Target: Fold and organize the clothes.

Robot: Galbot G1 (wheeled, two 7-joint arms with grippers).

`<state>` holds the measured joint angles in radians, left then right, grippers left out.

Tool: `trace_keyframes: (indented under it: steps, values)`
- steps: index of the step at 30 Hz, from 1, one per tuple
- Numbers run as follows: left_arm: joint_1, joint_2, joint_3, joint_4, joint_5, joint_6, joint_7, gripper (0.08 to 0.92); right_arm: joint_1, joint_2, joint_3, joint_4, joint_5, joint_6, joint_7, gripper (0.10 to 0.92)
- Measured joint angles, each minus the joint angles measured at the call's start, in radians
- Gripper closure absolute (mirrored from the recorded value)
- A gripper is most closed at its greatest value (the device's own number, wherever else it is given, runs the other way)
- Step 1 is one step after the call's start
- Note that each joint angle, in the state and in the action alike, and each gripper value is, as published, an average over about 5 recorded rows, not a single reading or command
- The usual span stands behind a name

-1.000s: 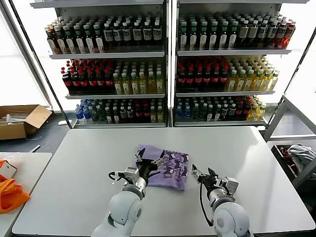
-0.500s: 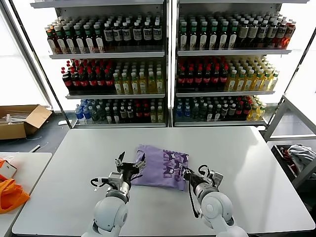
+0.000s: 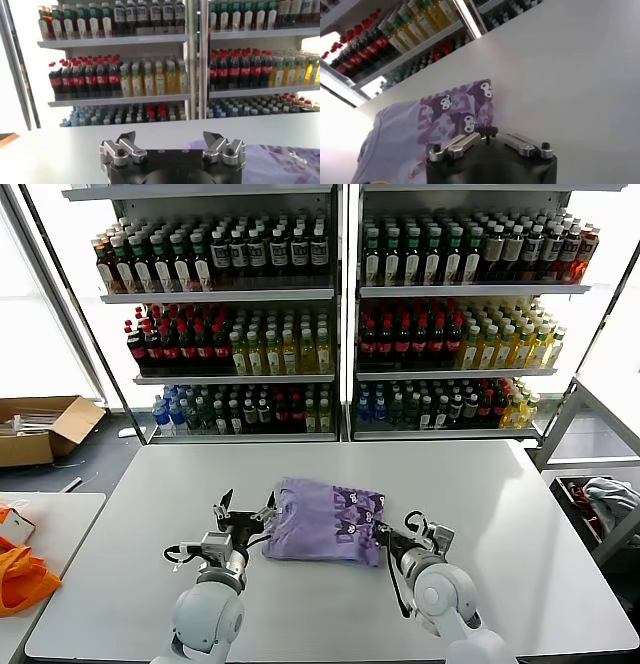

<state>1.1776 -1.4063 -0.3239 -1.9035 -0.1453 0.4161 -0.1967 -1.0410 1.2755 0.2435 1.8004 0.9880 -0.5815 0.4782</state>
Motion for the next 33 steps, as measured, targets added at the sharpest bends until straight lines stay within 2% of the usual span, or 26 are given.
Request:
trace_keyframes:
  steps: [8, 11, 19, 33]
  values:
    - [0.011, -0.011, 0.003, -0.006, 0.005, 0.001, -0.002, 0.177, 0.062, -0.109, -0.010, -0.043, -0.025, -0.002, -0.035, 0.917]
    - [0.014, -0.013, 0.001, -0.009, 0.005, 0.003, -0.002, 0.177, 0.070, -0.134, -0.008, -0.051, -0.045, -0.003, -0.055, 0.885]
    - [0.026, -0.012, -0.007, -0.015, 0.006, 0.005, -0.002, 0.177, 0.034, -0.163, 0.011, -0.017, -0.120, -0.002, -0.105, 0.662]
    - [0.038, -0.029, 0.011, -0.004, 0.015, 0.003, -0.002, 0.177, -0.104, -0.187, -0.001, 0.168, -0.305, -0.002, -0.146, 0.273]
